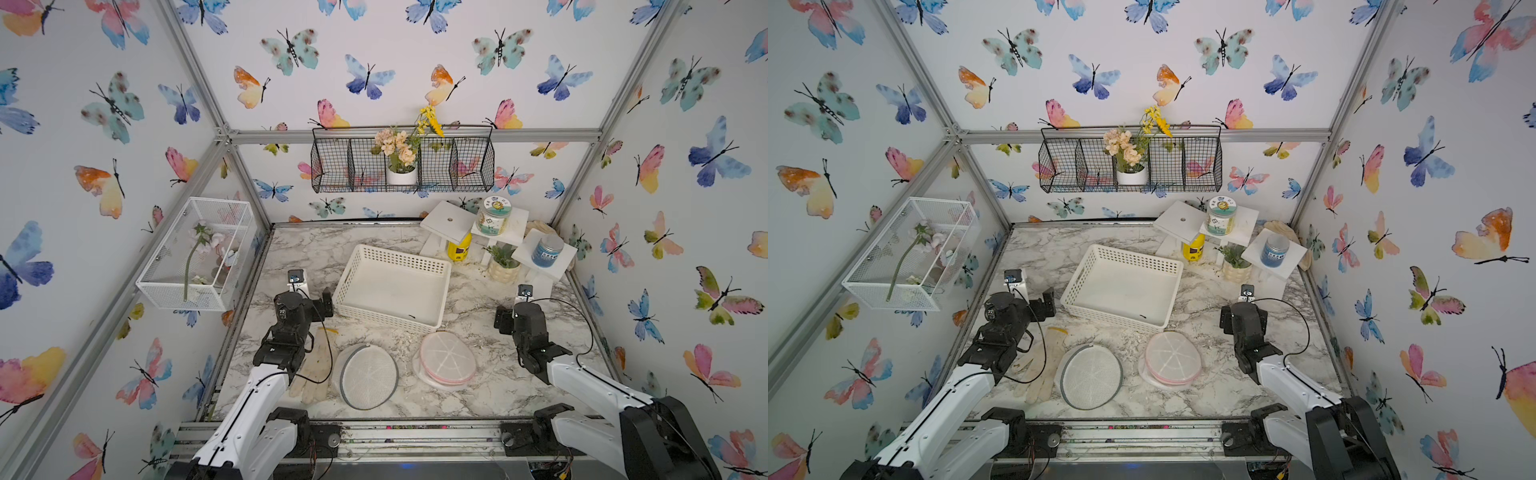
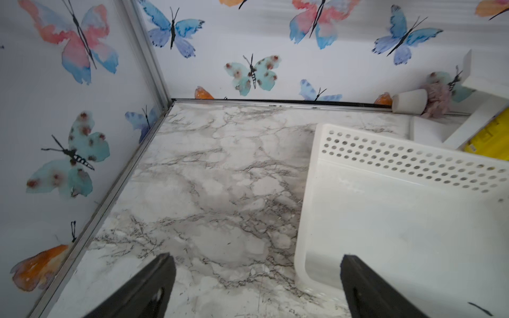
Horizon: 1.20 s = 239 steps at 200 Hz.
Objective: Turn the laundry bag inside out
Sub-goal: Reset both arms
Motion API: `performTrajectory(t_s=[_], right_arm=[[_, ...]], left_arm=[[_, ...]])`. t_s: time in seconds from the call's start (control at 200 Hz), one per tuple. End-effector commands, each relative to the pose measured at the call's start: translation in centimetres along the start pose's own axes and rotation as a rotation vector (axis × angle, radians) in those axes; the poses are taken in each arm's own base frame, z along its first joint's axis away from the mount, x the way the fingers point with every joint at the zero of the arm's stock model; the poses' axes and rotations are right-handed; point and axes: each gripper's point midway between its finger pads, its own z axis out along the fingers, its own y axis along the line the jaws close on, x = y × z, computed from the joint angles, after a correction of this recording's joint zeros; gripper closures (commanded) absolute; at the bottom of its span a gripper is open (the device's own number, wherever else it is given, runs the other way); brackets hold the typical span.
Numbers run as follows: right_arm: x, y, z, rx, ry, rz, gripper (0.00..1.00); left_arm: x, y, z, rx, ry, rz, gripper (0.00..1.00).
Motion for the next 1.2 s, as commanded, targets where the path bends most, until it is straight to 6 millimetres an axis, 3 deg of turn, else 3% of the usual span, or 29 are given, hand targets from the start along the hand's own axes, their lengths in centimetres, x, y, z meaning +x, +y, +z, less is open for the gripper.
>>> performTrajectory(t_s=[0.0, 0.285, 0.435, 0.636, 0.701, 0.821, 0.851, 0.871, 0.886, 1.036, 1.191], right_arm=[[-3.6, 0.5, -0.3, -0.042, -0.239, -0.060, 0.16], [-5.6, 0.4, 0.3, -0.051, -0.385, -0.047, 0.16], [-4.7, 0.5, 1.9, -0.046, -0.363, -0.061, 0.16], [-3.8, -0.5, 2.0, -0.066, -0.376, -0.014, 0.16], [-4.4, -0.4, 2.2, -0.060, -0.404, -0.018, 0.16], [-3.8, -0.9, 4.0, -0.048, -0.301, 0.007, 0.18], [-3.8, -1.3, 4.2, -0.028, -0.306, 0.019, 0.16], [-3.9, -1.5, 4.2, -0.017, -0.311, 0.030, 0.04], [-3.9, -1.7, 4.2, -0.014, -0.312, 0.035, 0.02], [-3.8, -2.0, 4.1, 0.000, -0.304, 0.041, 0.02], [-3.8, -2.0, 4.1, -0.002, -0.302, 0.040, 0.02]], left_arm=[[0.3, 0.8, 0.9, -0.001, -0.080, 0.015, 0.01], [2.2, 1.2, 0.6, 0.039, -0.217, 0.063, 0.01], [2.0, 0.4, 1.0, 0.088, -0.242, 0.040, 0.01], [2.2, -0.2, 2.4, 0.124, -0.244, 0.038, 0.01], [2.4, -0.7, 2.8, 0.154, -0.238, 0.048, 0.01], [3.1, -0.6, 3.5, 0.150, -0.232, 0.043, 0.01], [3.3, -0.6, 3.8, 0.147, -0.225, 0.041, 0.01], [3.6, -0.4, 4.0, 0.139, -0.217, 0.036, 0.01], [3.8, -0.3, 4.3, 0.133, -0.211, 0.032, 0.01], [3.8, 1.3, 5.2, 0.043, -0.185, -0.020, 0.01], [3.8, 1.2, 5.3, 0.045, -0.184, -0.012, 0.01]])
